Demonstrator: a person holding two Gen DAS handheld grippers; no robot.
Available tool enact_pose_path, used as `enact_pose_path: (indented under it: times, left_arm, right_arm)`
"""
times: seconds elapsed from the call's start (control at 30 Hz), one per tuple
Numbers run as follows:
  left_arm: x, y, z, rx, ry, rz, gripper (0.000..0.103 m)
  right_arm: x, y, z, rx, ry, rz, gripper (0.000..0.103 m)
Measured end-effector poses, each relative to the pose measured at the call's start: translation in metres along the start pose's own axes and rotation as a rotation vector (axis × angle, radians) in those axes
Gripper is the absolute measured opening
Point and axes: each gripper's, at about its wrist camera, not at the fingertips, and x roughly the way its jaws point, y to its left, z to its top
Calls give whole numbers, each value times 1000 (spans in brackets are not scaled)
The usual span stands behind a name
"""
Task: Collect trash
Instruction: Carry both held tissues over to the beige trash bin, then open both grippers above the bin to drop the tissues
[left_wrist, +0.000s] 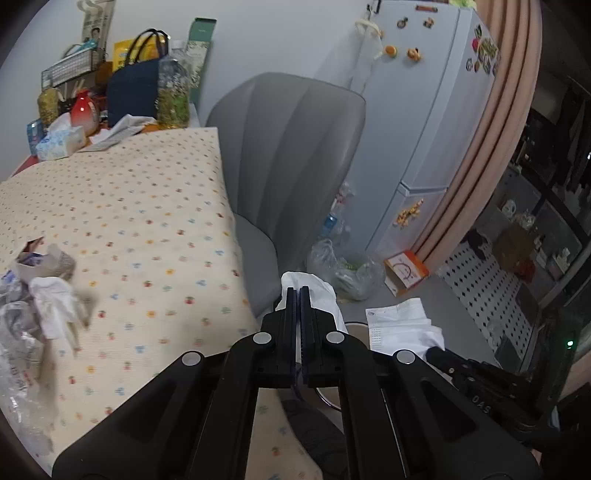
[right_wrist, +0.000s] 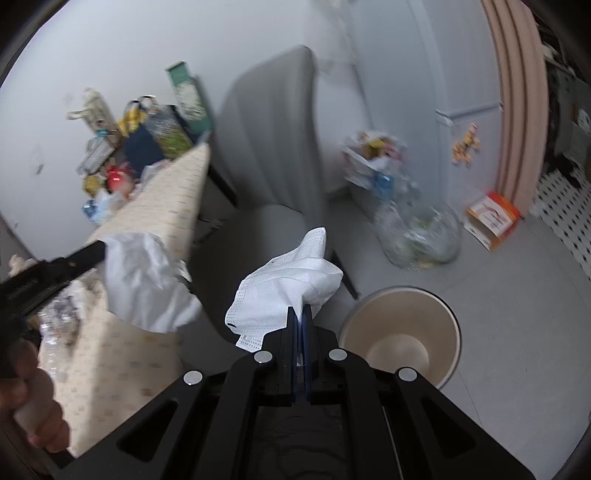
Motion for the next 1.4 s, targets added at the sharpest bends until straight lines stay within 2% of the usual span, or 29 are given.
enact_pose_path:
  times: [0.23, 0.47, 0.5, 0.53, 0.57, 0.6, 0.83, 1.03, 1.27, 1.33, 1.37, 1.4]
  left_arm:
    - [41, -28, 0, 34, 71, -7, 3]
    - [74, -51, -4, 65, 130, -10, 3]
    - [77, -53, -5, 71, 138, -10, 3]
    - [80, -56, -6, 77, 145, -10, 3]
    - [83, -59, -8, 83, 154, -11, 3]
    - [85, -62, -9, 90, 160, -12, 3]
    - [102, -80, -15, 122, 204, -27, 3]
    - [114, -104, -19, 160, 233, -59, 3]
    - [132, -139, -24, 208, 276, -114, 3]
    - [136, -145, -26, 217, 284, -119, 6]
    - [137, -146, -26, 214, 289, -120, 15]
    - [137, -148, -27, 209, 291, -126, 38]
  right_arm:
    - [45, -52, -10, 68, 71, -69, 5]
    - [77, -83, -21, 94, 124, -124, 9]
    - [82, -88, -23, 102, 136, -128, 11]
    - [85, -93, -24, 109, 141, -134, 28]
    - [86, -99, -26, 124, 137, -146, 52]
    - [84, -102, -27, 131, 125, -156, 58]
    - [71, -124, -30, 177, 107, -176, 58]
    - [45, -137, -25, 206, 62, -206, 73]
    - [11, -150, -22, 207, 4, -229, 80]
    - [6, -153, -20, 208, -1, -232, 80]
    - [4, -154, -19, 210, -5, -236, 80]
    - [3, -154, -17, 211, -9, -238, 80]
